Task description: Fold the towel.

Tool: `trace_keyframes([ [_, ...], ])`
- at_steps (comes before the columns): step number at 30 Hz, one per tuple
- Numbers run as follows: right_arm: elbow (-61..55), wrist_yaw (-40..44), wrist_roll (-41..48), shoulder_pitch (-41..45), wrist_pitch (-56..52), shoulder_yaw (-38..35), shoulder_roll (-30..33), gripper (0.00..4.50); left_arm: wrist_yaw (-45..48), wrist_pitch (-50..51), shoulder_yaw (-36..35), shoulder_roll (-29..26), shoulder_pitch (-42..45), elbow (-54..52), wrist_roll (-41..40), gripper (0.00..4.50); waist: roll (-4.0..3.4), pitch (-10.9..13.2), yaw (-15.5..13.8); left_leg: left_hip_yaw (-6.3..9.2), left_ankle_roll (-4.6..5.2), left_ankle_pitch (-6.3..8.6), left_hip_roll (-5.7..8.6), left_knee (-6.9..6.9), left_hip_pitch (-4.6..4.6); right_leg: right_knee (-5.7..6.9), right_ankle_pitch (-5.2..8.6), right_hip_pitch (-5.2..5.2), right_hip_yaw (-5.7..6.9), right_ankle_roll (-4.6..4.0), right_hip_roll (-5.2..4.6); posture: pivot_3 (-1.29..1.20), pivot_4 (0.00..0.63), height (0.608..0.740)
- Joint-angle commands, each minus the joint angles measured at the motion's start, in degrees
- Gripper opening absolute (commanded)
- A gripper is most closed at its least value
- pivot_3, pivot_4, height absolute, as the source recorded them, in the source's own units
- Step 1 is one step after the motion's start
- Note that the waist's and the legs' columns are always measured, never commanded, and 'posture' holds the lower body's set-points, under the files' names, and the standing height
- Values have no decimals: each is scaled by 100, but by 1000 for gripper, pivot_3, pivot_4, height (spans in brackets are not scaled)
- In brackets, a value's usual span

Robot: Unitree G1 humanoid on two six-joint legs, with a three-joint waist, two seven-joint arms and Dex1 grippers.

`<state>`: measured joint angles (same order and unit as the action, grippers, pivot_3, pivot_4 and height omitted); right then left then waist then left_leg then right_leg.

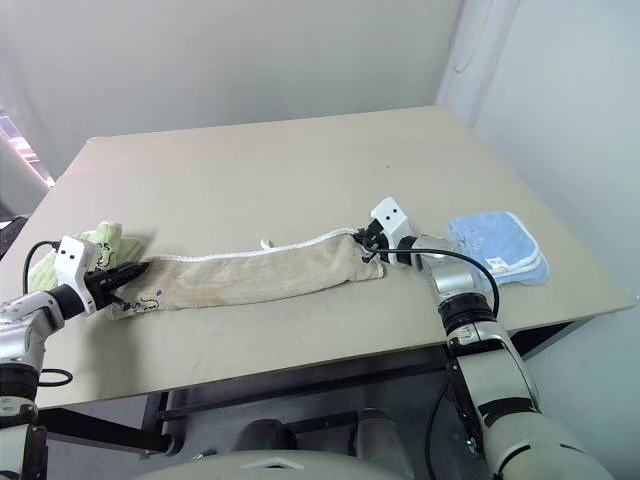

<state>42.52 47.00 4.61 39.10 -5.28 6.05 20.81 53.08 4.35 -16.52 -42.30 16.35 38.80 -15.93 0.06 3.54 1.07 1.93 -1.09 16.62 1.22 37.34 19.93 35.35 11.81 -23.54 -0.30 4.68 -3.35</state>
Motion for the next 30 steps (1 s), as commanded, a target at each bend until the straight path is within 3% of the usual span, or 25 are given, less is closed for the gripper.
trace_keyframes([
  [1,-130,134,2,185,22,-15,-27,695,-27,-199,-56,-33,181,39,-4,1065,0,0,1,0,0,0,0,0,0,0,0,0,0,0,0,0,0,740],
  [9,-376,97,48,152,-9,-89,-21,3582,-129,-149,-127,14,230,-227,-116,3934,0,0,2,-4,0,0,0,0,-2,2,-1,0,-6,1,0,0,0,740],
  [12,-582,-128,182,214,-144,-282,-37,4488,-22,-36,-214,2,190,-541,-307,3958,0,0,2,-4,0,0,-2,0,-1,6,-1,-3,-8,1,0,0,0,740],
  [20,-2469,-195,1384,68,-2725,-963,172,4488,-235,312,-523,-115,15,-1891,-662,3958,1,0,-8,-3,0,0,-8,-1,4,10,-1,-17,-30,2,-3,0,0,740],
  [25,-3427,-266,2750,-96,-5498,-1562,368,4488,-134,873,-423,-20,-274,-3097,-1051,3958,2,-1,-19,-4,1,1,-9,-1,12,6,0,-22,-32,1,-6,0,0,740],
  [30,-3120,-539,3866,102,-8353,-2829,240,4488,207,1198,13,37,-1057,-4196,-1171,3958,2,-1,-11,-18,1,1,-8,-2,10,3,11,-23,-44,-19,-7,0,0,740],
])
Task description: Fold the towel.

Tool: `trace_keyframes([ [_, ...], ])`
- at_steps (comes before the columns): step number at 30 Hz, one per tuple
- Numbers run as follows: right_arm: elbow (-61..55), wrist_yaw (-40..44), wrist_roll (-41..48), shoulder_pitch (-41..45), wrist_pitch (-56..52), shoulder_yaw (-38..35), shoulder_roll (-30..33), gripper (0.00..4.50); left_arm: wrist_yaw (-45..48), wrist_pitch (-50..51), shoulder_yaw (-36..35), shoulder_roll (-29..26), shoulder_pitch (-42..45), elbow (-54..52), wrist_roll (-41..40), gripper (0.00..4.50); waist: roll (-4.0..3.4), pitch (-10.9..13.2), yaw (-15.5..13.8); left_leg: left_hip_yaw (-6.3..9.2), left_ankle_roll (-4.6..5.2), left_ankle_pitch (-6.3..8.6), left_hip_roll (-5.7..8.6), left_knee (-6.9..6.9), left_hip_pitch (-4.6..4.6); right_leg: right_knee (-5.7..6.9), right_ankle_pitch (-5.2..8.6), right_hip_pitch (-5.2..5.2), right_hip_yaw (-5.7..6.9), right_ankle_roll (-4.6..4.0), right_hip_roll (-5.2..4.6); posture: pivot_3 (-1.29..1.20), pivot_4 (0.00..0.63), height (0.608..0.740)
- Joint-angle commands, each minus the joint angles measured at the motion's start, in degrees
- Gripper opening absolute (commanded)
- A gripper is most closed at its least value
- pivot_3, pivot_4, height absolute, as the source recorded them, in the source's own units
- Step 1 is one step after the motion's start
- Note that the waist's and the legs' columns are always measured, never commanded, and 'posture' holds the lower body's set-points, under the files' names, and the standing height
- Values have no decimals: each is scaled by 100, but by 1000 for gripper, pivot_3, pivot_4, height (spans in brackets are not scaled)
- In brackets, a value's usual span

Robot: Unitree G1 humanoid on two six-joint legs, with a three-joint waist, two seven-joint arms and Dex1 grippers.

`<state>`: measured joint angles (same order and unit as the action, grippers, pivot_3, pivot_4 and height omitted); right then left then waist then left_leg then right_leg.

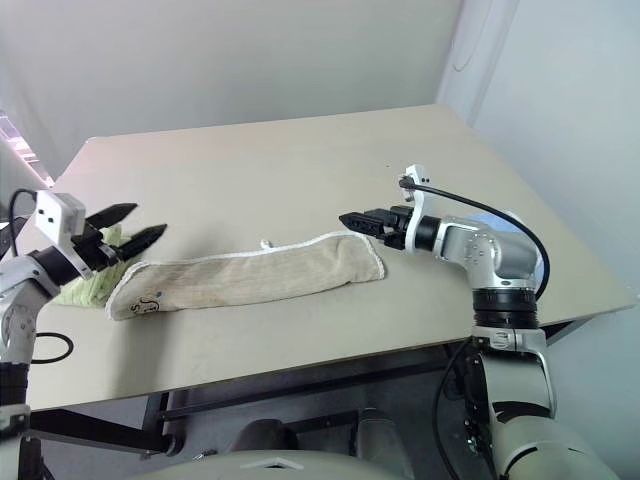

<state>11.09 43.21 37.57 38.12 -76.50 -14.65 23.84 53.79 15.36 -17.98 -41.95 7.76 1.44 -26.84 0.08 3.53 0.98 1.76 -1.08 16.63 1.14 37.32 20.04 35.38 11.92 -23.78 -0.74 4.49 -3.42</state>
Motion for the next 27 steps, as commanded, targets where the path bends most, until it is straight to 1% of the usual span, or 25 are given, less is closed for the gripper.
trace_keyframes([
  [1,-19,-235,650,167,-1452,-912,-88,4488,126,98,190,16,-264,-505,-56,3958,0,0,-4,-1,0,0,1,1,-1,0,0,0,0,0,1,0,0,740],
  [5,440,-837,1494,-186,-1600,-1146,-18,4488,89,175,417,135,-508,-700,2,3958,4,-3,4,-9,1,0,1,3,1,-3,2,2,3,1,26,0,0,740],
  [7,661,-1251,1833,-331,-1600,-1249,-138,4488,77,152,544,173,-583,-769,81,3958,5,-3,5,-9,1,0,-3,2,-5,-5,14,7,3,18,34,0,0,740],
  [9,638,-1724,2003,-503,-1600,-1295,-308,4488,61,146,624,214,-600,-787,96,3958,4,-3,12,-9,1,0,-6,2,-3,-6,14,7,-3,18,45,0,0,740],
  [12,765,-2337,2528,-701,-1600,-1368,-486,4488,9,107,737,281,-560,-746,184,3958,4,-3,33,-12,1,0,-11,2,-1,-6,13,4,-17,17,58,0,0,740],
  [16,1009,-3137,2782,-793,-1600,-1605,-754,4488,0,97,794,313,-525,-686,208,3958,4,-3,34,-12,2,0,-14,3,-1,-6,13,4,-29,17,69,0,0,740],
  [18,917,-3472,2599,-779,-1600,-1823,-943,4488,-40,64,793,335,-506,-651,256,3958,4,-3,30,-11,2,0,-15,3,-1,-6,13,4,-32,18,72,0,0,740],
  [22,1315,-4359,2160,-563,-1306,-2500,-1227,4488,-71,47,805,366,-536,-641,318,3958,4,-3,30,-10,2,0,-17,3,2,-11,13,3,-32,18,75,0,0,740],
  [27,1528,-4593,2083,-337,-1242,-2894,-1115,4488,-95,35,762,372,-574,-598,354,3958,5,-5,49,-8,2,0,-23,10,-12,-20,13,27,-38,19,79,0,0,740],
])
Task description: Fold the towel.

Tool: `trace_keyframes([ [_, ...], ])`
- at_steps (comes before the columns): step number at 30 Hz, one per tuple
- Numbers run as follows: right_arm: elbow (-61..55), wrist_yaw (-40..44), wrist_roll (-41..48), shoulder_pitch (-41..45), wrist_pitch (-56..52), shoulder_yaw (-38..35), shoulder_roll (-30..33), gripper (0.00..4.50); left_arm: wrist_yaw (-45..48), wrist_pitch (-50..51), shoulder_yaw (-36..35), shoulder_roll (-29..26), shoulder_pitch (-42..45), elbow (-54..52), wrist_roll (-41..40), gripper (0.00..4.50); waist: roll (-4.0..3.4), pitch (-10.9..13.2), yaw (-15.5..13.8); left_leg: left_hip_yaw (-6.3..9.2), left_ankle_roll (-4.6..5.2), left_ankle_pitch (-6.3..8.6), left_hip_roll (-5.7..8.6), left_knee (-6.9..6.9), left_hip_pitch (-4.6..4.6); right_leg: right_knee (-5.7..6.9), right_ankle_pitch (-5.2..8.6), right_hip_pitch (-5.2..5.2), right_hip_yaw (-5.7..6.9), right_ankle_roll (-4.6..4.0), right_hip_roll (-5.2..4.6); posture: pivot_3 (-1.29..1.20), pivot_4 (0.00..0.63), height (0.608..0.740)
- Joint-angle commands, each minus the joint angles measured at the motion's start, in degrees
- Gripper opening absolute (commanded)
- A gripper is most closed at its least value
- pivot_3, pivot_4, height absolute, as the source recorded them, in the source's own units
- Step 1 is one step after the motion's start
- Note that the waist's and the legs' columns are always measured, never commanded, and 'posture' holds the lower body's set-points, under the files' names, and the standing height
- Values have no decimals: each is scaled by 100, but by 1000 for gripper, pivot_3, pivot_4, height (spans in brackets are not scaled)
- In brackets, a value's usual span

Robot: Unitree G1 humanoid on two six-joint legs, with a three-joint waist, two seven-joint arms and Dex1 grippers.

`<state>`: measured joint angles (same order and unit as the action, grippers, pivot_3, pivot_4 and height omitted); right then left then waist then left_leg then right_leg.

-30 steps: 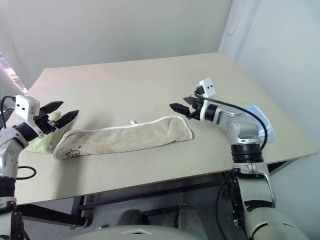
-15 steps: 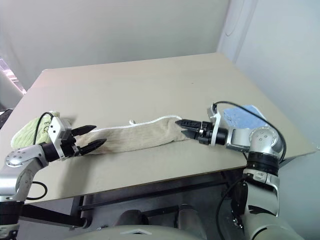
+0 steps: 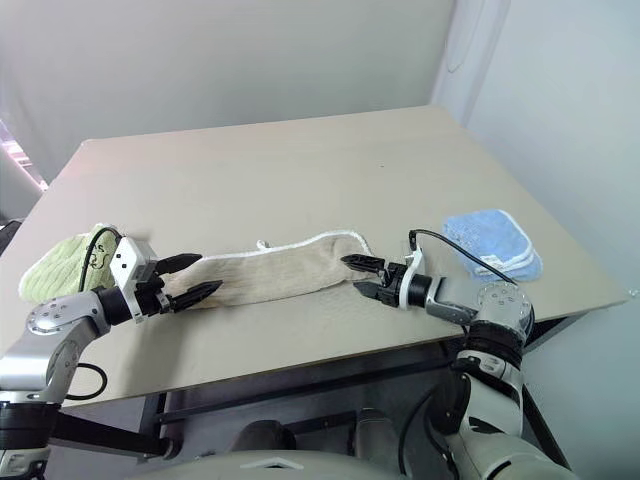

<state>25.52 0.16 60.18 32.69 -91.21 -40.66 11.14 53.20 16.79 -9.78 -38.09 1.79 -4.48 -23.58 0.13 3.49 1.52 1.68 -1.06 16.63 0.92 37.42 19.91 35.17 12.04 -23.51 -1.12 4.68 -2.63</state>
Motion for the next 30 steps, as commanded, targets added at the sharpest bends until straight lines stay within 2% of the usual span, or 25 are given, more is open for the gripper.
trace_keyframes([
  [1,105,-311,-216,245,300,-320,167,4488,-44,-111,-58,-14,22,4,44,3958,0,0,-6,2,0,0,-1,1,-5,-2,0,6,0,0,0,0,0,740],
  [4,247,-436,-265,405,513,-480,134,4488,-45,-120,-49,-10,9,16,66,3958,0,0,7,2,0,0,-11,0,-6,-7,1,8,0,0,0,0,0,740],
  [9,67,-333,-280,396,391,-315,66,4488,-60,-164,-34,-24,-13,37,116,3958,0,0,83,4,1,1,-11,-13,2,-9,1,0,0,0,1,0,0,740],
  [12,-74,-265,-330,290,284,-140,13,3858,-83,-198,-44,-32,14,92,155,3958,0,0,104,4,2,1,-11,-15,13,-9,1,-11,-1,0,1,0,0,740],
  [18,-268,-253,-396,247,362,-114,-173,1740,-107,-269,-45,-26,75,197,211,3958,-1,0,113,2,3,1,-13,-15,37,-6,0,-38,-5,0,4,0,0,740],
  [22,-204,-260,-271,277,602,-420,-236,199,-131,-288,-65,-16,108,252,221,3958,1,-1,111,2,3,1,-15,-16,38,-6,0,-41,-5,0,5,0,0,740],
  [23,-183,-218,-184,274,584,-514,-227,23,-133,-296,-62,-18,112,265,228,3958,5,-3,113,1,3,1,-16,-17,36,-6,0,-40,-5,0,5,0,0,740],
  [30,-269,379,113,-112,107,-640,211,23,-116,-334,-38,-42,137,350,280,3958,2,-1,96,0,3,2,-19,-19,43,-8,1,-46,-6,-1,8,0,0,740],
])
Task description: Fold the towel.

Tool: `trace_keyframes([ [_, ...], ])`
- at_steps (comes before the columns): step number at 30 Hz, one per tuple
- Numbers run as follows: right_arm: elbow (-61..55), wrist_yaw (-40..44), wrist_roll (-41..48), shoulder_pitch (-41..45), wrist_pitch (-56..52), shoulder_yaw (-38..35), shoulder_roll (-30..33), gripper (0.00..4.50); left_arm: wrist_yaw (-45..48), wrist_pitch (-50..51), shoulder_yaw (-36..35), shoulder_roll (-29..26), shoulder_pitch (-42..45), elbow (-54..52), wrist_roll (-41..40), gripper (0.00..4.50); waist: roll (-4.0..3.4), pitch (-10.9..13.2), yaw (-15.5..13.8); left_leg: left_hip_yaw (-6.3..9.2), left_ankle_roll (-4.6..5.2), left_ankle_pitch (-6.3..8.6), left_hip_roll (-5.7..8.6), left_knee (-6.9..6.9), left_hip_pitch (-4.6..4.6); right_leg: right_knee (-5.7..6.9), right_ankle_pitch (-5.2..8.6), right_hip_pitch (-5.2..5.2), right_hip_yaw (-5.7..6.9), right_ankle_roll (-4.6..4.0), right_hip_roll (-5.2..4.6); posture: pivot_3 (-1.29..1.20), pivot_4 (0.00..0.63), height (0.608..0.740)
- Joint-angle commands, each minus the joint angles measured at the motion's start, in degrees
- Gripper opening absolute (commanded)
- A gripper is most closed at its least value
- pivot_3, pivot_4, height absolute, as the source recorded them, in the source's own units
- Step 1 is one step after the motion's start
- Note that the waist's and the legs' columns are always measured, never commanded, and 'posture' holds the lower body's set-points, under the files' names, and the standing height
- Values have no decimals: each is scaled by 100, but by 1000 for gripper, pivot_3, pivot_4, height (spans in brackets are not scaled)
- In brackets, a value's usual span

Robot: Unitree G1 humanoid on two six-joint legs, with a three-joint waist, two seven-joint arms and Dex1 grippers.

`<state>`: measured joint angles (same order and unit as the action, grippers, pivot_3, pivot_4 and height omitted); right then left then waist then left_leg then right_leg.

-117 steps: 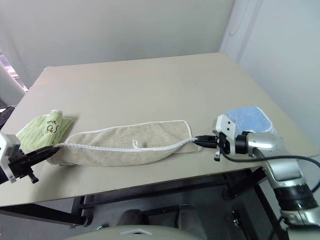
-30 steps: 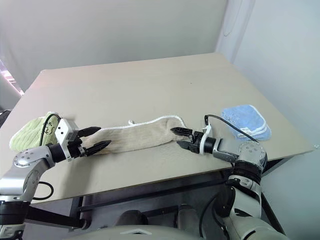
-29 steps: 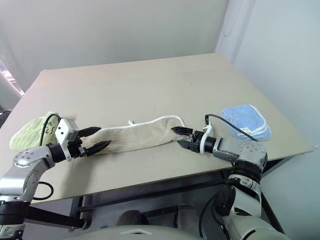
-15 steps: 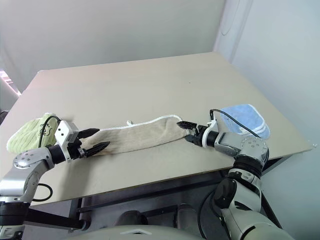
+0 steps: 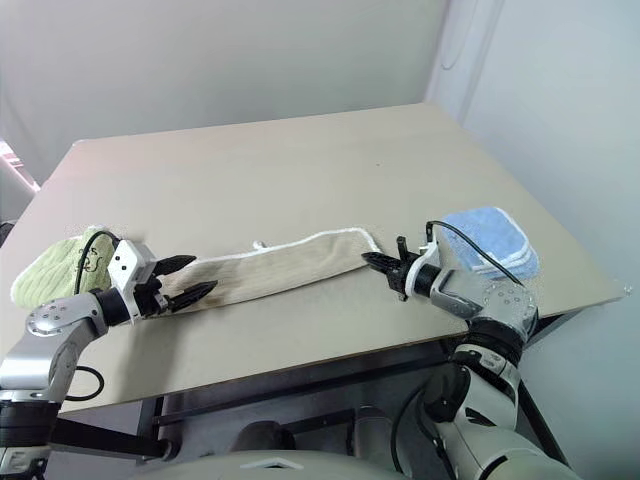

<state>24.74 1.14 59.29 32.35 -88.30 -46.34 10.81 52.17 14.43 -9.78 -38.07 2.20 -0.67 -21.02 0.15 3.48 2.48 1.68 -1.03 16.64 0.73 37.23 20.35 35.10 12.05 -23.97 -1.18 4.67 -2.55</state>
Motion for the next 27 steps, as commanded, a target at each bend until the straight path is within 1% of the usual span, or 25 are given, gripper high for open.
trace_keyframes([
  [1,-166,357,210,-133,-228,-81,333,23,-4,-98,-46,-46,96,-24,22,3958,0,0,2,-1,2,1,0,0,2,-2,0,-2,0,0,0,0,0,740],
  [3,-219,600,193,-347,-322,-11,593,23,8,-101,-55,-51,92,-11,33,3958,0,0,-3,-4,4,2,1,0,2,-5,0,-1,-2,0,-1,0,0,740],
  [5,-283,892,264,-674,-401,102,998,23,25,-96,-58,-61,88,-9,39,3958,1,-1,-24,-4,4,3,4,0,3,-7,0,-1,-2,1,-4,0,0,740],
  [7,-444,1175,226,-1001,-420,219,1459,23,45,-99,-60,-79,88,0,47,3958,1,-1,-52,-3,7,4,9,0,4,-10,2,1,-2,3,-7,0,0,740],
  [10,-343,1604,346,-1310,-420,323,2216,23,63,-88,-85,-97,125,40,29,3958,2,-1,-81,-2,10,6,17,3,3,-18,4,9,-6,6,-9,0,0,740],
  [12,-415,1860,360,-1428,-420,480,2539,23,78,-83,-81,-109,154,70,31,3958,3,0,-76,-3,11,7,33,3,2,-19,5,10,-13,7,-10,0,0,740],
  [15,-300,2044,214,-1329,-389,550,2820,23,94,-86,-44,-110,201,117,55,3958,7,3,8,-3,14,8,30,3,-2,-19,5,10,-14,8,-1,0,0,740],
  [16,-261,2123,170,-1237,-348,615,2888,23,94,-92,-25,-101,236,151,70,3958,7,3,17,-4,14,8,26,2,-2,-17,5,10,-14,8,3,0,0,740],
  [18,-477,2226,120,-972,-118,791,2835,23,87,-91,12,-73,324,219,89,3958,6,3,33,-8,14,8,23,2,-2,-12,5,10,-14,7,7,0,0,740],
  [21,-946,2357,456,-696,-346,1028,2612,23,87,-80,42,-52,355,215,96,3958,4,3,32,-7,14,8,19,3,-7,-6,5,9,-15,7,12,0,0,740],
  [23,-1216,2265,697,-577,-413,1139,2437,23,82,-70,33,-40,343,205,85,3958,6,3,17,-4,14,8,12,2,-8,-5,5,5,-15,7,17,0,0,740],
  [27,-1282,1987,1173,-303,-420,1273,2228,23,52,-62,14,-39,262,131,84,3958,7,3,-32,-4,18,11,7,1,9,-7,4,-8,-15,6,12,0,0,740],
])
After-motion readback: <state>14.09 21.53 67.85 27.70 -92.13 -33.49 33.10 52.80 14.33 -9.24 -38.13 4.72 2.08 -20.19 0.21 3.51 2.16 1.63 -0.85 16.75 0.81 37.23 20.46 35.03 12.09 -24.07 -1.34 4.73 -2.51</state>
